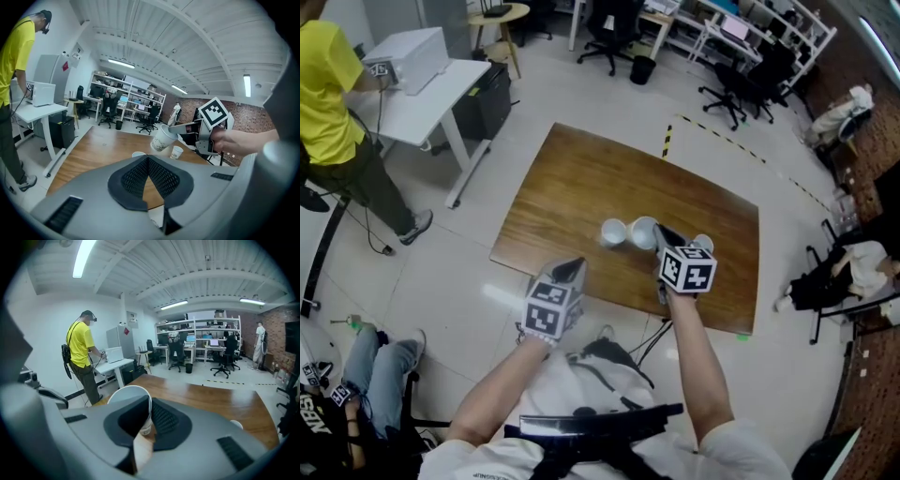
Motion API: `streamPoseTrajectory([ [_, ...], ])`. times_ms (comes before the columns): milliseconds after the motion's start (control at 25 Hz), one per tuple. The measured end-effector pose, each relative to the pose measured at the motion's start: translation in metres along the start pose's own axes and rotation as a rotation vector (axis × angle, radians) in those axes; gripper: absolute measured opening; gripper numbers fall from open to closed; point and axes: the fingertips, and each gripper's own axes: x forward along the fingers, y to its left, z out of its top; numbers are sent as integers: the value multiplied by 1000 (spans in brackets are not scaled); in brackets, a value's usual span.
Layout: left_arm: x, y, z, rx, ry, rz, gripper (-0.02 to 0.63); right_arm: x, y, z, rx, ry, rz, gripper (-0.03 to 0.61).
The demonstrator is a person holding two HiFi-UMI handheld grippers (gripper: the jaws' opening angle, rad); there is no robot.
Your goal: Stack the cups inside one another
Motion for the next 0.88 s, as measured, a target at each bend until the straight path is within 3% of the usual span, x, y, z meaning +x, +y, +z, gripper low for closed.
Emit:
streamPoseTrajectory([
  [440,-3,24,5,-42,-37,78,-2,55,21,7,-50,61,80,24],
  [880,-1,45,7,-68,-39,125,-2,101,26,-25,-46,175,124,24],
])
